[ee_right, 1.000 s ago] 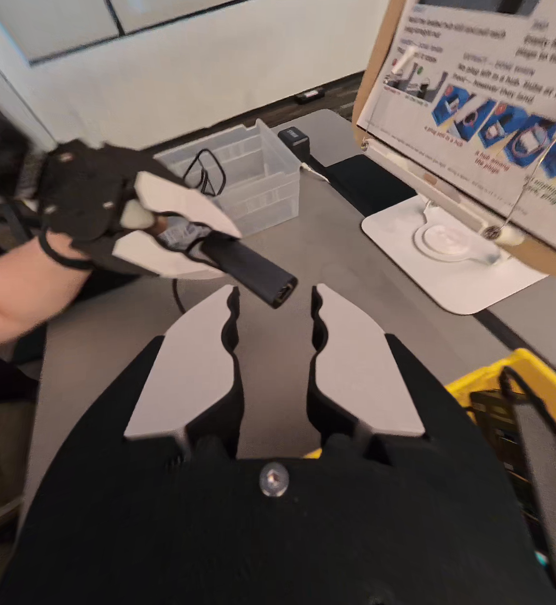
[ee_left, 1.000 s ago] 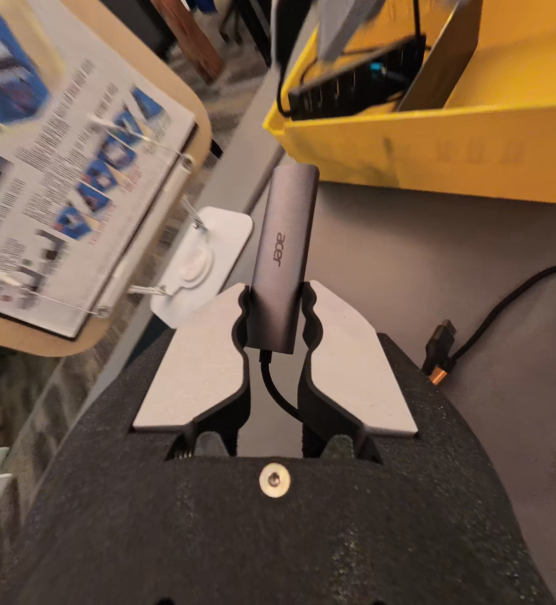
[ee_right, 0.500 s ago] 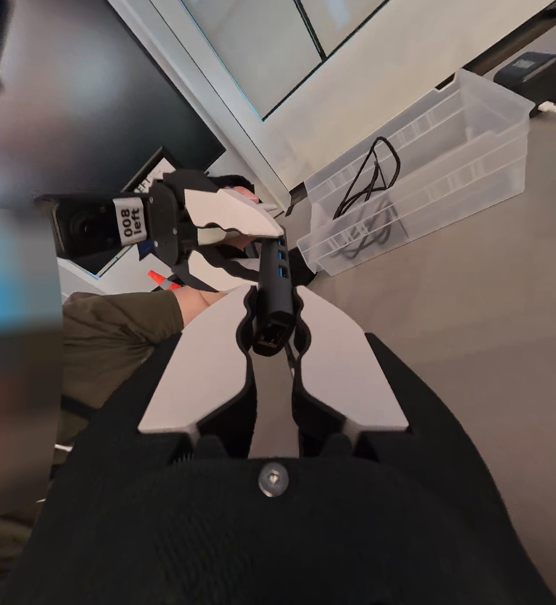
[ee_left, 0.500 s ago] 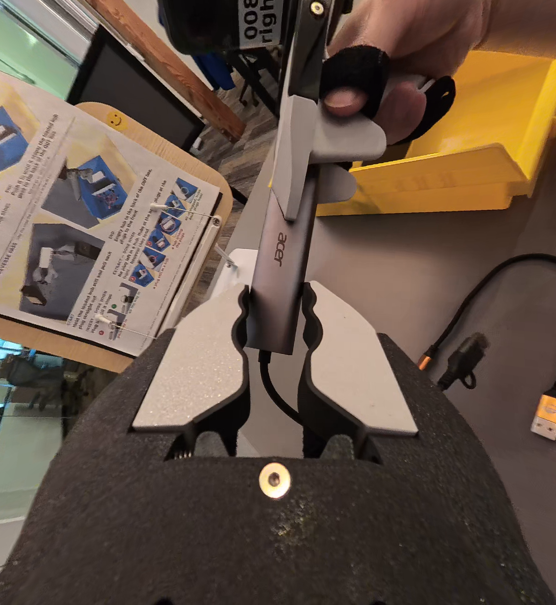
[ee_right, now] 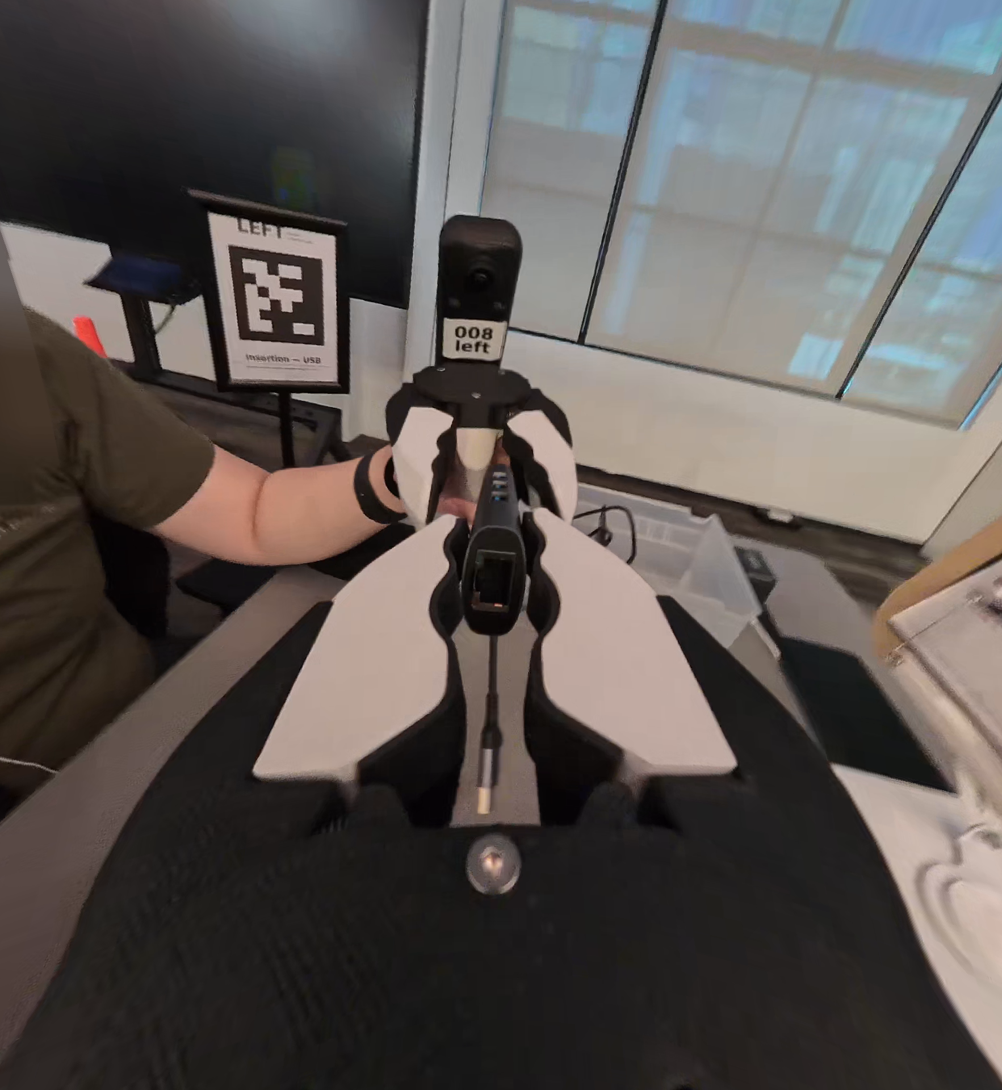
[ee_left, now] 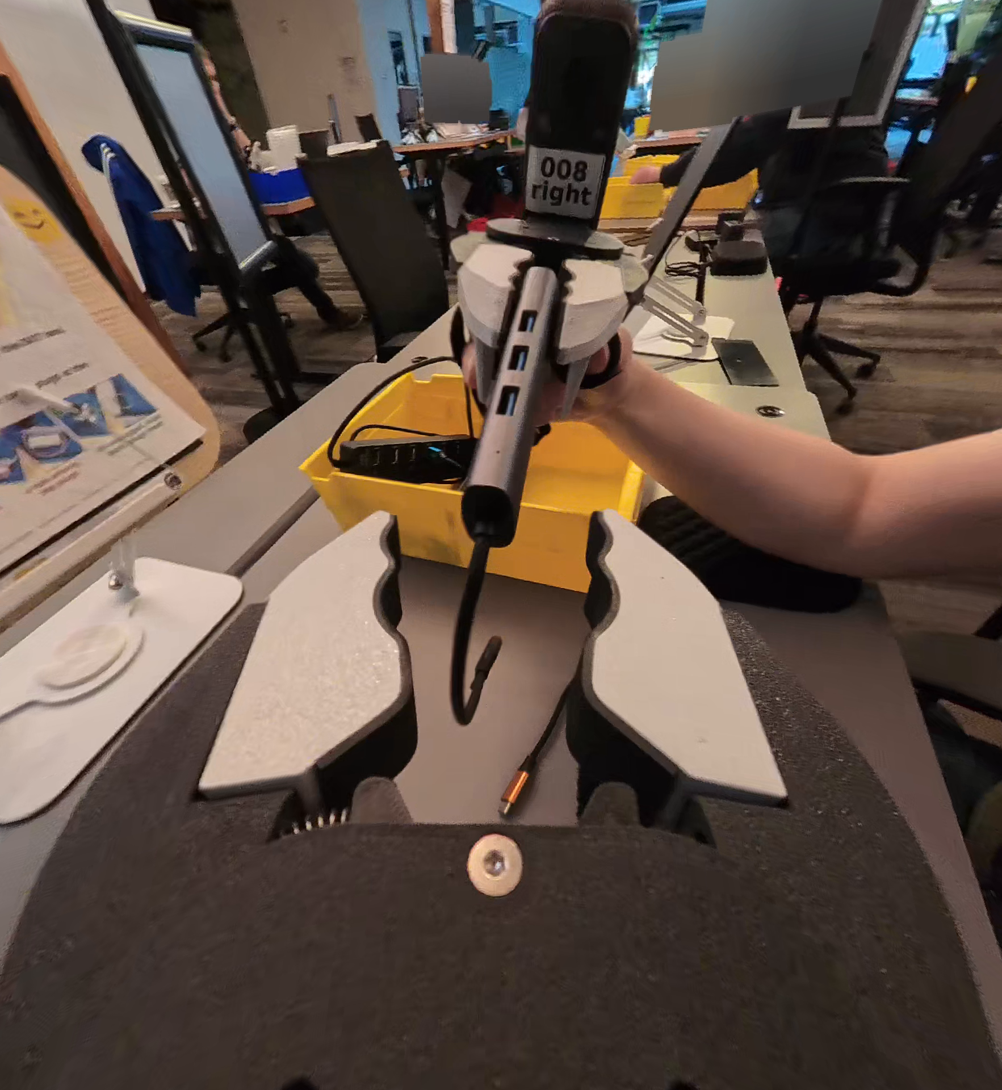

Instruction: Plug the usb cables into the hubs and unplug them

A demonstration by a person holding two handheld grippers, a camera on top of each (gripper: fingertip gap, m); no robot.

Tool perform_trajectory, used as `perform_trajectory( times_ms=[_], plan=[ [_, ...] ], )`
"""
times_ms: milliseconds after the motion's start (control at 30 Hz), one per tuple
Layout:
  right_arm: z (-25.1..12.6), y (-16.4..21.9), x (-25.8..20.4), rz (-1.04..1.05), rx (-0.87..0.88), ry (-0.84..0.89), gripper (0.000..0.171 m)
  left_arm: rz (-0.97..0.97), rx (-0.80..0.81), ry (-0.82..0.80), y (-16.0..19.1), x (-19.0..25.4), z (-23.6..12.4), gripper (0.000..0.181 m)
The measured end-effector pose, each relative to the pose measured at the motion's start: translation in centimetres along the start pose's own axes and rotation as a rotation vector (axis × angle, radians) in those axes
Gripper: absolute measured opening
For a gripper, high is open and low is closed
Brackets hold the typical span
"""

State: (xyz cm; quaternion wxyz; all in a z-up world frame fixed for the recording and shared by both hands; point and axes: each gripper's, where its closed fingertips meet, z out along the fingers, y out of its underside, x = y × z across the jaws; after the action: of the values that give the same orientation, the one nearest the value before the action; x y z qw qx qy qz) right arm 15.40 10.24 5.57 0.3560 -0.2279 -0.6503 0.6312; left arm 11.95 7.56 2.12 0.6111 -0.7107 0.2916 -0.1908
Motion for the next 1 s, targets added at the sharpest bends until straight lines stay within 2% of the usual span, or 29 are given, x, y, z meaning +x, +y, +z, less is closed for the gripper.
perform_trajectory(
  times_ms=[267,400,567,633,700,867,1000],
  plan=[
    [0.4,-1.4,-2.7,-0.255,0.041,-0.044,0.019,0.148,0.112,0.056,-1.9,2.5,2.4,0.041],
    [0.5,-1.8,-3.5,-0.305,0.074,-0.069,0.019,0.201,0.207,0.121,-3.2,3.7,2.2,0.017],
    [0.3,-1.8,-3.3,-0.337,0.071,-0.035,0.018,0.283,0.174,0.092,-3.2,3.5,2.3,0.017],
    [-0.2,-2.3,-2.7,-0.345,0.055,0.029,0.033,0.332,0.160,0.064,-3.5,3.2,2.3,0.017],
    [-0.8,-2.6,-2.1,-0.387,-0.011,0.111,0.038,0.386,0.155,0.039,-3.9,2.7,2.1,0.017],
    [-1.3,-2.4,-1.7,-0.613,-0.288,0.298,0.039,0.564,0.085,-0.021,-3.3,1.8,2.3,0.017],
    [-1.0,-0.4,-1.1,-0.663,-0.448,0.324,0.035,0.604,0.066,-0.003,-2.3,1.9,2.4,0.017]
  ],
)
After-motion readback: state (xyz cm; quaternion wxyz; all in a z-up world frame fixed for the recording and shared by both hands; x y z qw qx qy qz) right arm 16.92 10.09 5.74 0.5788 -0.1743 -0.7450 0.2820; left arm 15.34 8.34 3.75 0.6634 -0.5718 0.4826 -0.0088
